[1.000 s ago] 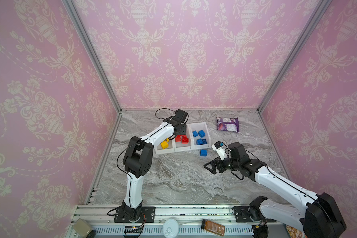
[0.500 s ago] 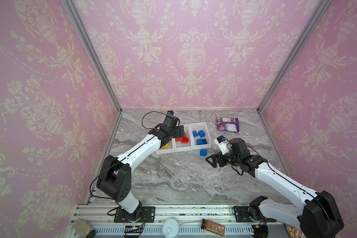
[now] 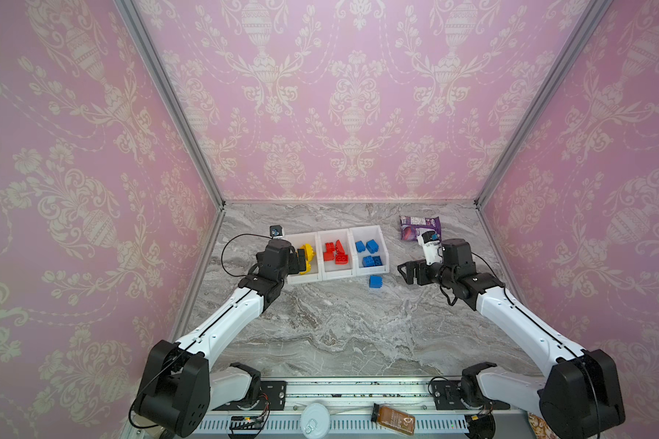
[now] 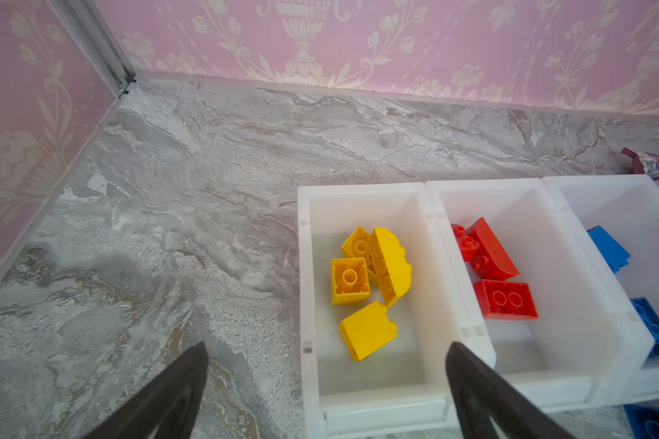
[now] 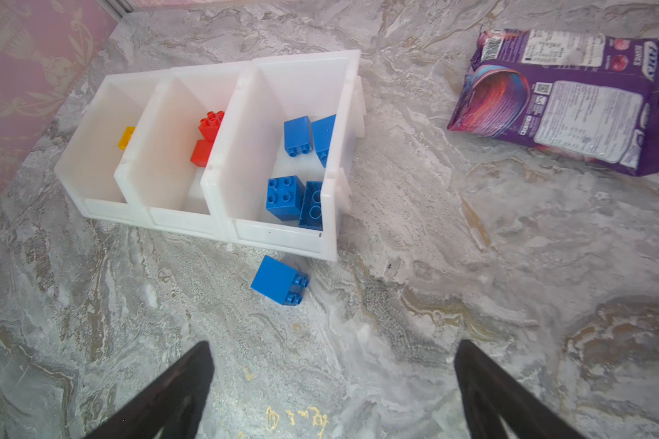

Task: Sort the legos into containers by color
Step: 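Withdraw the left gripper while the right gripper moves to the loose blue brick, then grasp the blue brick beside the bin with the right gripper and lift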

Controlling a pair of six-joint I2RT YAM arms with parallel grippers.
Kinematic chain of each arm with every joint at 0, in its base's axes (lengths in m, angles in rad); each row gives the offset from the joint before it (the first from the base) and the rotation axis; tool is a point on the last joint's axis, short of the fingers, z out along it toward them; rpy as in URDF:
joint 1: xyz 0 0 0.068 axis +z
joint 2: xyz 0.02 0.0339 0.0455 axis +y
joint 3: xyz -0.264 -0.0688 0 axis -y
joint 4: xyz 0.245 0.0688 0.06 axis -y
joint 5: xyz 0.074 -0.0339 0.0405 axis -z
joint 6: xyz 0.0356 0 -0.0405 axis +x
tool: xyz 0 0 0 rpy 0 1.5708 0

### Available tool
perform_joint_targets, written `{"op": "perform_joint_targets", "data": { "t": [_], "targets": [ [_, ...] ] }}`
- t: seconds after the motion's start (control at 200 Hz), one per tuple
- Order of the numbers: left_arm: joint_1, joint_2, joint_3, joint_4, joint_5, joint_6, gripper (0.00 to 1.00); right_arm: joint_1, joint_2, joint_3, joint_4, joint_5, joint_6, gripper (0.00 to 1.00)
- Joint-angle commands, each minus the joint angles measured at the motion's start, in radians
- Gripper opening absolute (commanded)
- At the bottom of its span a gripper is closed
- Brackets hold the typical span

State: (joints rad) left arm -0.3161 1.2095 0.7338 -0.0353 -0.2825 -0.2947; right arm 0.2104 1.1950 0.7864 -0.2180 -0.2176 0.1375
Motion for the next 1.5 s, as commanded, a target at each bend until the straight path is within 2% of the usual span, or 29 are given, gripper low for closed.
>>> {"op": "perform_joint_targets", "data": {
  "t": [0.0, 0.095, 0.335, 0.415, 0.55, 0.62, 0.67, 0.736, 0.981, 1.156, 1.496],
  "targets": [
    [0.037, -0.042, -0.066, 0.083, -0.063, 0.045, 0.99, -0.037, 0.022, 0.018, 0.037, 0.024, -0.025, 1.0],
    [0.05, -0.053, -0.119, 0.151, -0.107, 0.082, 0.99, -0.061, 0.029, 0.0, 0.072, 0.049, -0.033, 1.0],
    [0.103, -0.041, -0.233, 0.35, -0.136, 0.174, 0.99, -0.126, 0.061, -0.072, 0.203, 0.102, -0.065, 1.0],
    [0.12, -0.041, -0.237, 0.352, -0.101, 0.157, 0.99, -0.145, 0.075, -0.063, 0.2, 0.052, -0.054, 1.0],
    [0.12, -0.051, -0.234, 0.335, -0.106, 0.148, 0.99, -0.144, 0.102, -0.046, 0.19, -0.022, -0.048, 1.0],
    [0.121, -0.072, -0.239, 0.317, -0.117, 0.141, 0.99, -0.141, 0.149, -0.01, 0.149, -0.117, -0.056, 1.0],
    [0.122, -0.09, -0.247, 0.308, -0.122, 0.132, 0.99, -0.116, 0.184, 0.013, 0.115, -0.146, -0.065, 1.0],
    [0.125, -0.112, -0.255, 0.289, -0.126, 0.114, 0.99, -0.069, 0.211, 0.015, 0.109, -0.124, -0.076, 1.0],
    [0.148, -0.206, -0.294, 0.241, -0.111, 0.071, 0.98, 0.058, 0.31, 0.035, 0.111, -0.196, -0.031, 1.0],
    [0.157, -0.234, -0.303, 0.224, -0.094, 0.056, 0.98, 0.139, 0.387, 0.054, 0.126, -0.146, 0.01, 0.99],
    [0.164, -0.25, -0.327, 0.225, -0.066, 0.026, 0.98, 0.242, 0.512, 0.172, 0.078, 0.043, 0.123, 0.88]
  ]
}}
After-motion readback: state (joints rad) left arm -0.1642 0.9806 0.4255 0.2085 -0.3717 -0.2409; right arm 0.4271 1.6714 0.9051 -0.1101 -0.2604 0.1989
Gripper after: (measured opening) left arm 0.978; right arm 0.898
